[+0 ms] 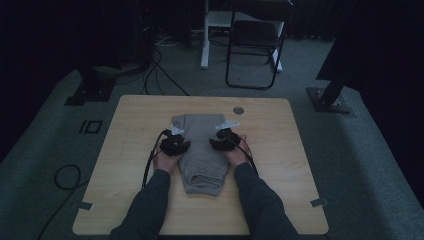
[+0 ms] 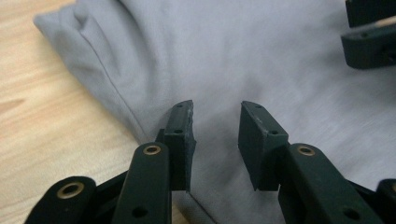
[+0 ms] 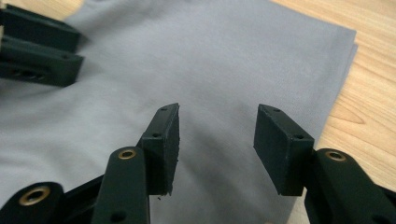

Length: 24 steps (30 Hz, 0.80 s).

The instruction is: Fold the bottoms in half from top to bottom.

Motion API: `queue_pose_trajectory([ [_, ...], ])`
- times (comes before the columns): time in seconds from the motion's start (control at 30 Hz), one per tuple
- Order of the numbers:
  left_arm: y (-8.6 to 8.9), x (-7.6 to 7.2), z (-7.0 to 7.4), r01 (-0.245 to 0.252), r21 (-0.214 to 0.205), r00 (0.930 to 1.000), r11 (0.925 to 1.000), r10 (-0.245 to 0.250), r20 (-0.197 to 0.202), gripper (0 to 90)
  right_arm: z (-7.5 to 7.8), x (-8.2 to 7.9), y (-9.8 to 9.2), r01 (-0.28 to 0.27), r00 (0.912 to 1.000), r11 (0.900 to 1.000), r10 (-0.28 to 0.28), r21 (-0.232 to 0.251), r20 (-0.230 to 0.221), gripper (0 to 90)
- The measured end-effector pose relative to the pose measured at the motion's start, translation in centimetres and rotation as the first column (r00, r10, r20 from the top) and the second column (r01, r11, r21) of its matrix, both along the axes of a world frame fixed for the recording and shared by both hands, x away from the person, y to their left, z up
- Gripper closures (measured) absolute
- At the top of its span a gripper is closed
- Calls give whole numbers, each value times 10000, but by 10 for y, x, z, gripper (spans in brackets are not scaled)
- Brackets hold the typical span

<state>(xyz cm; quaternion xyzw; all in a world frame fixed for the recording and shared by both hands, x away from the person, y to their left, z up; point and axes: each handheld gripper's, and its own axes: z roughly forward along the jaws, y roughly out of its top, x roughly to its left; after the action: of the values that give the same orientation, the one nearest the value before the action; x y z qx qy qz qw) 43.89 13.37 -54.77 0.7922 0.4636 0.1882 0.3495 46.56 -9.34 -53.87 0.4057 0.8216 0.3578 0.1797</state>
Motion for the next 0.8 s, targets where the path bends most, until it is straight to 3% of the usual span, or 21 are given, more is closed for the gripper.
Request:
queue_pose_trajectory([
  [0.1,2,-4,-1,63,-75,10000,10000,-63,63,675,-9,1,0,-77,9998,9998,73,-170,-207,516],
  [0.27,1,-21,-2,153,-47,9998,9999,-152,119,683,-11,-12,-5,-327,9994,9995,327,-22,-150,517],
  [0.53,-1,-69,-4,798,-58,9965,9968,-797,249,683,-11,-50,-18,-946,9954,9955,946,-17,-158,518],
  [0.63,-2,-84,-5,825,-167,9961,9965,-819,319,683,-11,-66,-21,-1037,9945,9946,1037,10,-175,519],
  [0.8,-1,-98,-4,1055,-228,9944,9942,-1053,123,684,-12,-88,-25,-1242,9922,9923,1242,21,-136,519],
])
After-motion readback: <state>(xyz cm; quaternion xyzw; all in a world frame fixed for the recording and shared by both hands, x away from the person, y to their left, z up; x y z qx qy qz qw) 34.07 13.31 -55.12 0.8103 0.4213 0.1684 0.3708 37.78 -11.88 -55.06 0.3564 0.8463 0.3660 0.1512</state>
